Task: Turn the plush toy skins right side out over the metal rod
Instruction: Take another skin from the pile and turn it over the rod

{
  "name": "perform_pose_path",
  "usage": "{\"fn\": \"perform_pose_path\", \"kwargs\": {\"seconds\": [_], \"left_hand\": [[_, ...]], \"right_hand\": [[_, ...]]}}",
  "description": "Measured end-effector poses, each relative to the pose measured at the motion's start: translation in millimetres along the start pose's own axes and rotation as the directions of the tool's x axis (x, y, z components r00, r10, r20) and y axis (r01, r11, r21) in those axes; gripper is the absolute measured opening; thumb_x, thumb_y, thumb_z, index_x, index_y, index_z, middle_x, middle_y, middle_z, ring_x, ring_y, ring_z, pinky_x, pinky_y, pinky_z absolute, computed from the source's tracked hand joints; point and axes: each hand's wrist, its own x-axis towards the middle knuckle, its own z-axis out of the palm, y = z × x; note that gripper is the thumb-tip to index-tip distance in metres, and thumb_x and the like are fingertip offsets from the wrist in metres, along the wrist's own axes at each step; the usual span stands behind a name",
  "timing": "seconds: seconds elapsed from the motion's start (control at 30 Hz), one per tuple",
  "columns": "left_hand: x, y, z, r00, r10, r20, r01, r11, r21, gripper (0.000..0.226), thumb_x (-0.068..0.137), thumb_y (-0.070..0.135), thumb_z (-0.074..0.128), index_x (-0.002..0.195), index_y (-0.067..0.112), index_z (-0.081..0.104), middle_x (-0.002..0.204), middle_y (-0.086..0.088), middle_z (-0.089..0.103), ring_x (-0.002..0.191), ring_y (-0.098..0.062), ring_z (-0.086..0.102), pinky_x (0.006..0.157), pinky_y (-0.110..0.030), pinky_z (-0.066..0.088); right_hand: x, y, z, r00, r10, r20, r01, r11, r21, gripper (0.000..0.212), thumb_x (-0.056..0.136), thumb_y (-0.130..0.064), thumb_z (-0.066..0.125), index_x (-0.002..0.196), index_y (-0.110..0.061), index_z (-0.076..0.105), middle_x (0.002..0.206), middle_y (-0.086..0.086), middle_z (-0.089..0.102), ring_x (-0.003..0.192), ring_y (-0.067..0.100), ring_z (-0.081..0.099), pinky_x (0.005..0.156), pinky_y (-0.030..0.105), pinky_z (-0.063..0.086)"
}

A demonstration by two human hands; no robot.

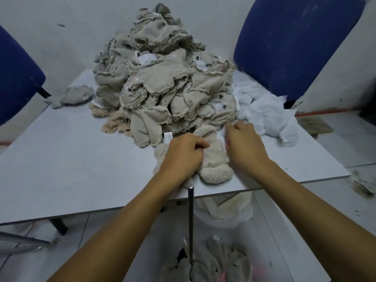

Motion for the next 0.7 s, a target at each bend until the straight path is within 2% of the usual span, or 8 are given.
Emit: {"fn": "perform_pose_path", "kwargs": {"seconds": [0.1, 0.2, 0.3, 0.33, 0.4, 0.53, 0.63, 0.7], "left_hand": [[0.3, 1.7, 1.2, 1.000, 0.030, -0.010, -0.030, 0.999, 0.021, 0.024, 0.093, 0.010, 0.059, 0.103, 0.022, 0.078, 0.102, 0.004, 0.069, 0.083, -0.003, 0.053, 0.069, -0.003, 0.035], [2.2, 3.9, -4.7, 0.999, 0.009, 0.049, -0.010, 0.999, 0.033, 0.028, 0.094, 0.005, 0.058, 0.105, 0.021, 0.077, 0.101, 0.004, 0.069, 0.086, -0.005, 0.058, 0.063, 0.000, 0.037], [2.1, 4.5, -10.9, 0.995, 0.005, 0.095, -0.012, 0.997, 0.074, 0.038, 0.091, -0.003, 0.053, 0.107, 0.022, 0.077, 0.113, 0.000, 0.071, 0.097, -0.008, 0.061, 0.066, -0.001, 0.038], [1.8, 4.4, -12.9, 0.994, 0.008, 0.106, -0.016, 0.996, 0.083, 0.034, 0.091, 0.001, 0.056, 0.106, 0.023, 0.078, 0.113, 0.001, 0.072, 0.100, -0.008, 0.062, 0.069, -0.004, 0.040], [1.6, 2.8, -17.9, 0.992, 0.010, 0.125, -0.020, 0.997, 0.076, 0.021, 0.091, 0.013, 0.066, 0.104, 0.024, 0.078, 0.103, 0.005, 0.075, 0.091, -0.002, 0.061, 0.066, 0.002, 0.038], [0.5, 2.9, -20.9, 0.983, 0.009, 0.185, -0.028, 0.995, 0.100, 0.019, 0.084, 0.023, 0.075, 0.103, 0.028, 0.076, 0.084, 0.013, 0.067, 0.076, 0.006, 0.058, 0.059, 0.002, 0.037], [-0.6, 5.4, -21.5, 0.982, 0.020, 0.186, -0.045, 0.990, 0.131, 0.020, 0.083, 0.018, 0.075, 0.102, 0.026, 0.075, 0.086, 0.010, 0.066, 0.076, 0.001, 0.057, 0.067, -0.007, 0.043], [-1.2, 5.0, -22.8, 0.983, 0.024, 0.182, -0.050, 0.989, 0.139, 0.018, 0.084, 0.016, 0.075, 0.101, 0.025, 0.074, 0.085, 0.008, 0.067, 0.078, -0.004, 0.059, 0.070, -0.013, 0.047]], "right_hand": [[-5.7, 1.8, -0.5, 1.000, -0.004, -0.014, 0.005, 0.998, 0.066, 0.018, 0.089, -0.001, 0.051, 0.106, -0.006, 0.055, 0.115, 0.015, 0.046, 0.112, 0.034, 0.043, 0.076, 0.035, 0.039], [-8.8, 4.8, -3.6, 0.997, 0.014, -0.070, -0.012, 0.999, 0.031, 0.026, 0.089, -0.006, 0.057, 0.114, -0.010, 0.056, 0.125, 0.013, 0.038, 0.116, 0.033, 0.036, 0.080, 0.040, 0.045], [-6.7, 8.5, -4.0, 0.998, 0.052, -0.026, -0.050, 0.997, 0.064, 0.022, 0.094, -0.017, 0.056, 0.116, -0.017, 0.054, 0.131, 0.011, 0.041, 0.120, 0.034, 0.036, 0.086, 0.044, 0.043], [-6.5, 9.1, -2.6, 0.999, 0.045, -0.020, -0.043, 0.996, 0.078, 0.019, 0.096, -0.018, 0.054, 0.115, -0.017, 0.052, 0.128, 0.011, 0.044, 0.118, 0.034, 0.038, 0.086, 0.044, 0.043], [-7.0, 8.8, -0.4, 0.999, 0.012, -0.049, -0.007, 0.993, 0.117, 0.020, 0.095, -0.015, 0.054, 0.115, -0.016, 0.051, 0.121, 0.013, 0.050, 0.112, 0.034, 0.043, 0.083, 0.044, 0.045], [-6.1, 7.2, -3.3, 0.991, -0.011, -0.132, 0.045, 0.965, 0.257, 0.035, 0.092, -0.012, 0.060, 0.127, -0.016, 0.059, 0.117, 0.017, 0.058, 0.108, 0.037, 0.050, 0.083, 0.040, 0.042], [-4.5, -0.9, -8.0, 0.975, -0.017, -0.223, 0.104, 0.917, 0.386, 0.022, 0.098, -0.021, 0.055, 0.117, -0.019, 0.067, 0.112, 0.009, 0.054, 0.108, 0.028, 0.050, 0.086, 0.033, 0.039], [-5.5, -10.8, -13.5, 0.965, 0.011, -0.261, 0.139, 0.824, 0.550, 0.015, 0.101, -0.024, 0.050, 0.111, -0.021, 0.061, 0.108, 0.003, 0.046, 0.102, 0.020, 0.048, 0.080, 0.022, 0.036]]}}
